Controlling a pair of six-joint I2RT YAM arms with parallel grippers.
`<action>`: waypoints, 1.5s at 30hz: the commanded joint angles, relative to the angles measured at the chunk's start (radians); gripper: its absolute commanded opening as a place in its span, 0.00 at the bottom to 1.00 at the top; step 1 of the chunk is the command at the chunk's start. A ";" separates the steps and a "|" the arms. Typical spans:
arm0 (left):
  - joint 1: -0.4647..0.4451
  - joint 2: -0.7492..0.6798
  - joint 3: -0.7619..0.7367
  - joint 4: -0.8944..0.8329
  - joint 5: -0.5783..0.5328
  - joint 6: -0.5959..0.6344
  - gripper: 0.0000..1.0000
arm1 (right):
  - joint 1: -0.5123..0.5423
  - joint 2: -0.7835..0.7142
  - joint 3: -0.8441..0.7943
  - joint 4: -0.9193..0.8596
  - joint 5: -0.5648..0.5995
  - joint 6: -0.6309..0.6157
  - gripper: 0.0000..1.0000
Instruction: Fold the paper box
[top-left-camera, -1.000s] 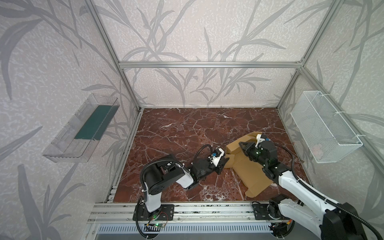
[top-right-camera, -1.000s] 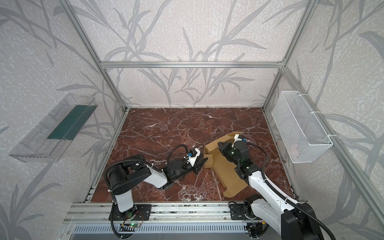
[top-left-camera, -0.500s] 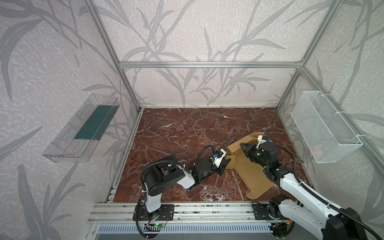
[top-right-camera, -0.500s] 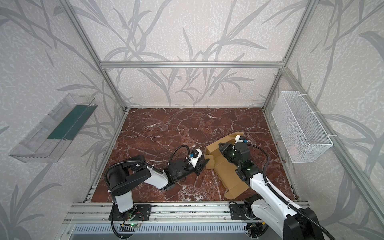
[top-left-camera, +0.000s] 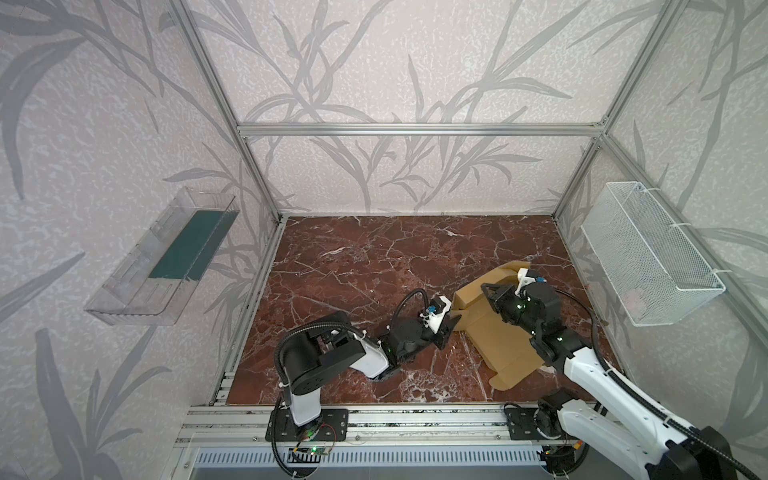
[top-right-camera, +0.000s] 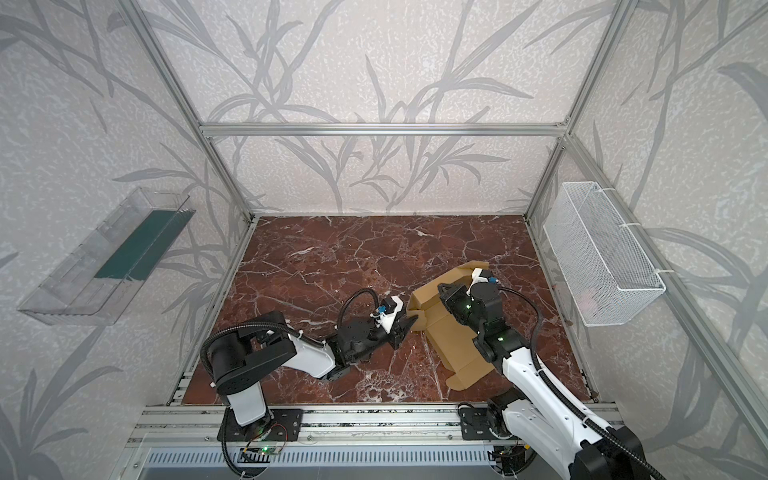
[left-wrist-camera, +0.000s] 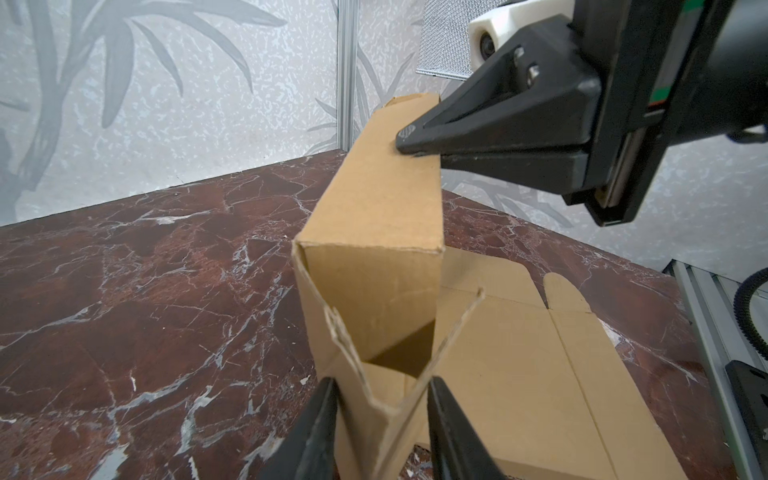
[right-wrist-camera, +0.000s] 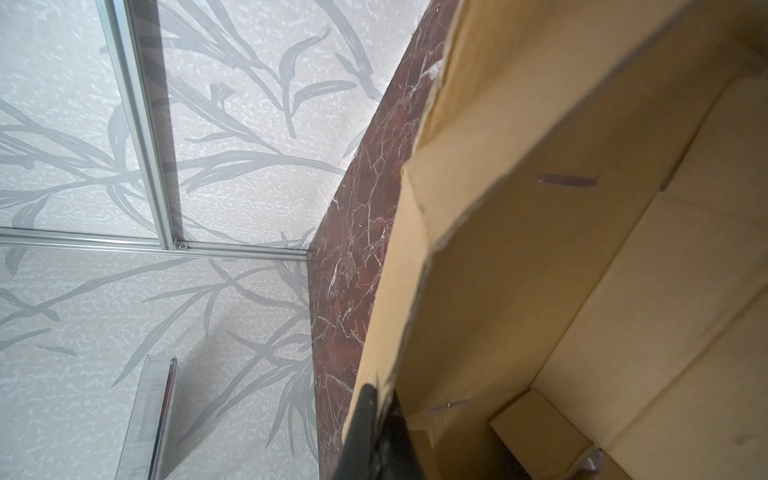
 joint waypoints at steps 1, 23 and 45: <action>-0.004 -0.038 0.026 0.029 -0.025 0.012 0.39 | 0.014 -0.045 0.055 -0.072 0.016 0.007 0.00; -0.003 0.024 -0.034 0.154 -0.057 -0.019 0.41 | 0.042 -0.008 0.042 -0.032 0.031 0.031 0.00; -0.003 0.099 -0.040 0.155 -0.032 -0.105 0.45 | 0.062 0.099 -0.044 0.161 0.072 -0.013 0.00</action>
